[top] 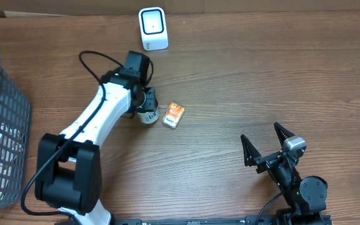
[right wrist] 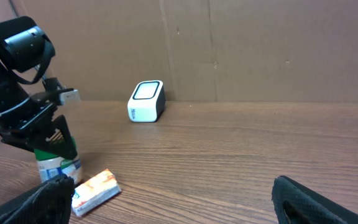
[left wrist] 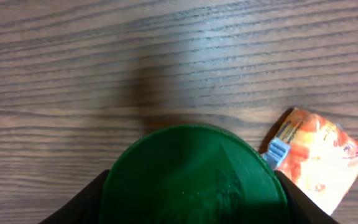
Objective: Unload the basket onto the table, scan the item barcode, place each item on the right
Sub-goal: 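Carry the green-lidded jar and set it beside the orange packet, then release the jar and pull the left gripper back toward the basket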
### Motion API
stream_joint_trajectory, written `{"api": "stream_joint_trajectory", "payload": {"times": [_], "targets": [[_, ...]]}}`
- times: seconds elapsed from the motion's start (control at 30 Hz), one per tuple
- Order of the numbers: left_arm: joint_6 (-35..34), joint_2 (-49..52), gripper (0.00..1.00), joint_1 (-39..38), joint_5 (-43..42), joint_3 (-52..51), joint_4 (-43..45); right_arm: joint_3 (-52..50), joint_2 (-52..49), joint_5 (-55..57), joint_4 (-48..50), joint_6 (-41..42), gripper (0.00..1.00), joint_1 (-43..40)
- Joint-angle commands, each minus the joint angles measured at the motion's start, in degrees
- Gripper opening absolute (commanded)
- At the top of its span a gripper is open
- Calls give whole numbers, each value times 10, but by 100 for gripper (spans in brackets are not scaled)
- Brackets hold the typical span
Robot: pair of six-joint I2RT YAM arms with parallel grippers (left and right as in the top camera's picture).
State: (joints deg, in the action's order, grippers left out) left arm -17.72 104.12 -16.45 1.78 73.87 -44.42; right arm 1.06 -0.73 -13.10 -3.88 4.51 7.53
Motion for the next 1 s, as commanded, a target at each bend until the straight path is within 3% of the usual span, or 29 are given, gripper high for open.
{"api": "stream_joint_trajectory", "payload": {"times": [0.0,0.17,0.2,0.3,0.57,0.73,0.97], "targets": [[-16,15,40,-12,30,-3,18,-6,6,2,4,4,100,-2],[-17,15,45,-13,38,-3,24,-6,6,2,4,4,100,-2],[-16,15,55,-13,38,-3,20,-6,6,2,4,4,100,-2],[-16,15,65,-13,35,-3,11,-6,6,2,4,4,100,-2],[-16,3,69,-12,10,29,-10,-6,6,2,4,4,100,-2],[-15,-10,70,-8,13,146,-103,-6,6,2,4,4,100,-2],[10,-39,74,42,15,396,-273,-6,6,2,4,4,100,-2]]}}
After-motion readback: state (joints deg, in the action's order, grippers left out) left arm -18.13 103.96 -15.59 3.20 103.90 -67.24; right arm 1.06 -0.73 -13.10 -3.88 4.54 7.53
